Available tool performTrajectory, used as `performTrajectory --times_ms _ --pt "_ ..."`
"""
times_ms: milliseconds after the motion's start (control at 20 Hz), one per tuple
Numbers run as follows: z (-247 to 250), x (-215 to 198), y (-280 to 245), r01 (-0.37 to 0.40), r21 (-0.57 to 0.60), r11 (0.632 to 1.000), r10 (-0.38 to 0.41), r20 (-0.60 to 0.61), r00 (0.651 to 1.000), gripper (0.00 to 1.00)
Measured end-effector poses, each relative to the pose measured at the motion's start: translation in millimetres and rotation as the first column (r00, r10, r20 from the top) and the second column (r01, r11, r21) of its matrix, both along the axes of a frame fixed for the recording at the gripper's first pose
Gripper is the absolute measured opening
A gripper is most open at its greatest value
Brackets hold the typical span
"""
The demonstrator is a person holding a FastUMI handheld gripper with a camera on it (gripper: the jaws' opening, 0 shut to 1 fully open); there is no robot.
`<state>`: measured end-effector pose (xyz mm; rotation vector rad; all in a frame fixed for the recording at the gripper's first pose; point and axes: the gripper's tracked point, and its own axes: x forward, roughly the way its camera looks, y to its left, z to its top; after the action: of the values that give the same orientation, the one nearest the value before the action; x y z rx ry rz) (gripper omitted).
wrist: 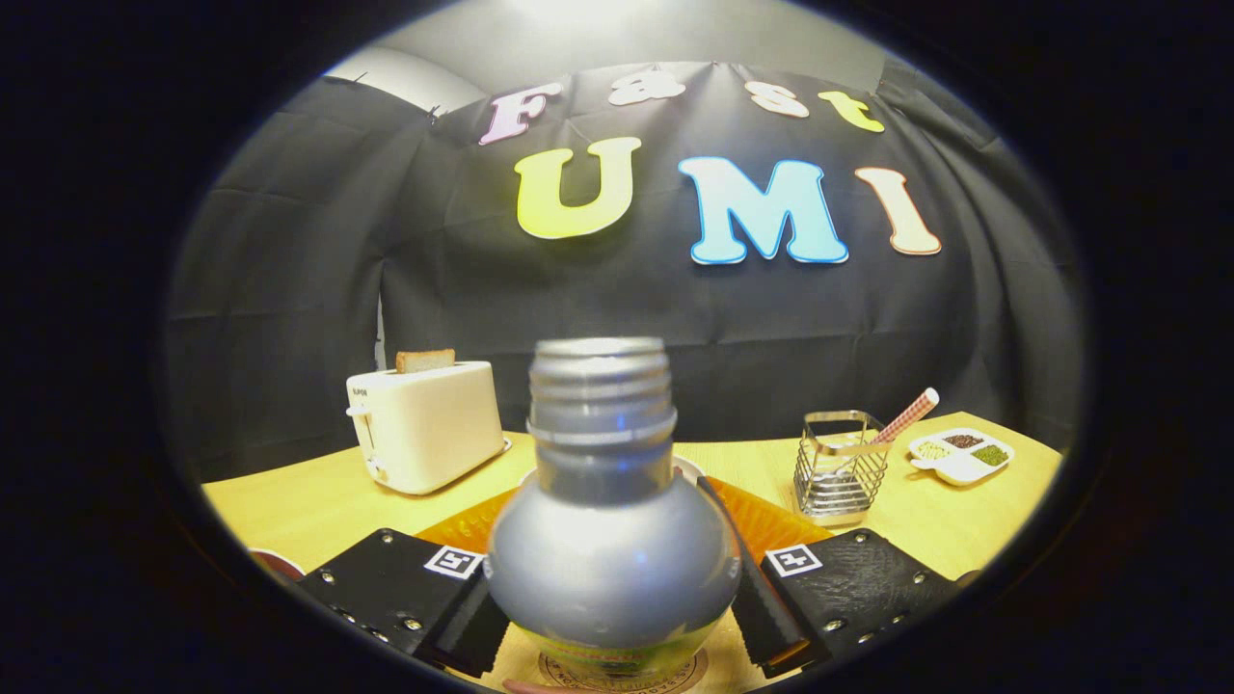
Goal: Take the bottle from table, then pour the juice into the cup, finally place the bottle on the coaster
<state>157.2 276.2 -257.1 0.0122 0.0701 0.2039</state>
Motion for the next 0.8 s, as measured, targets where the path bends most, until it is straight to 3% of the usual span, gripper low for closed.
performTrajectory --times_ms 500,800 --pt "117.2 -46.8 -38.8 0.036 0.045 0.998 -0.038 0.056 0.998 0.94" --pt "208.4 -76.3 -102.7 0.124 -0.074 0.989 -0.111 0.16 0.981 0.93"
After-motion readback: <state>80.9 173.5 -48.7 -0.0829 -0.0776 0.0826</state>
